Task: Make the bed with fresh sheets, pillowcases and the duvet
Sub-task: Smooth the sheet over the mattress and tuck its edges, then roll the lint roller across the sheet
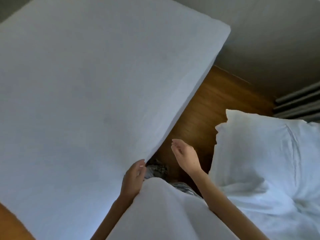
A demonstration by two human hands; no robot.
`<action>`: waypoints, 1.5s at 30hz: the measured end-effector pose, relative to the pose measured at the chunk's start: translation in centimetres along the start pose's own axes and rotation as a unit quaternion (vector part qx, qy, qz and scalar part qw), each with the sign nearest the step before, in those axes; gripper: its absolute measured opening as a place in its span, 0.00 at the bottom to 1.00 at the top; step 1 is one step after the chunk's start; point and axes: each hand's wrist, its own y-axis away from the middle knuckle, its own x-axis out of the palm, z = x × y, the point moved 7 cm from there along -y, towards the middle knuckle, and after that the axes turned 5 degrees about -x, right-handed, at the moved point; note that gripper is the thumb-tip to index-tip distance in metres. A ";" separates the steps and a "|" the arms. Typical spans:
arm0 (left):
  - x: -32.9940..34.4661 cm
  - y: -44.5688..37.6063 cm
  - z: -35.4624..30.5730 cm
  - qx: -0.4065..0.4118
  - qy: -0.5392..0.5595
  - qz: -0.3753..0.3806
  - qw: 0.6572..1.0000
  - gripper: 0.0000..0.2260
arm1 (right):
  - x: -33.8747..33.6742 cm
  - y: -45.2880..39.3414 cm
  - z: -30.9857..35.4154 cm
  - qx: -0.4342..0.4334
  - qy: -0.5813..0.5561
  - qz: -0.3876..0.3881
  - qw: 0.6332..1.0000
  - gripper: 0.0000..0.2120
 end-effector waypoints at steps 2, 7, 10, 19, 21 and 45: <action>2.1 2.0 -1.7 0.022 -0.012 0.050 0.998 0.13 | -1.4 3.9 -2.3 0.038 -0.034 -0.033 0.998 0.17; 5.6 7.3 -5.6 0.133 -0.081 0.116 0.981 0.13 | -4.0 15.8 -7.6 0.117 -0.120 -0.138 0.976 0.15; 6.6 10.4 -6.5 0.143 -0.062 0.143 0.977 0.13 | -5.1 22.4 -9.2 0.145 -0.184 -0.201 0.951 0.14; 11.5 16.3 -8.6 0.235 -0.139 0.282 0.920 0.11 | -3.2 41.0 -10.0 0.217 -0.298 -0.426 0.826 0.11; 12.7 17.7 -8.6 0.258 -0.159 0.325 0.896 0.11 | -0.9 43.7 -8.5 0.225 -0.280 -0.450 0.818 0.11; 14.0 36.8 6.8 0.320 -0.324 0.637 0.621 0.10 | 24.7 63.4 2.3 0.447 -0.320 -0.654 0.519 0.12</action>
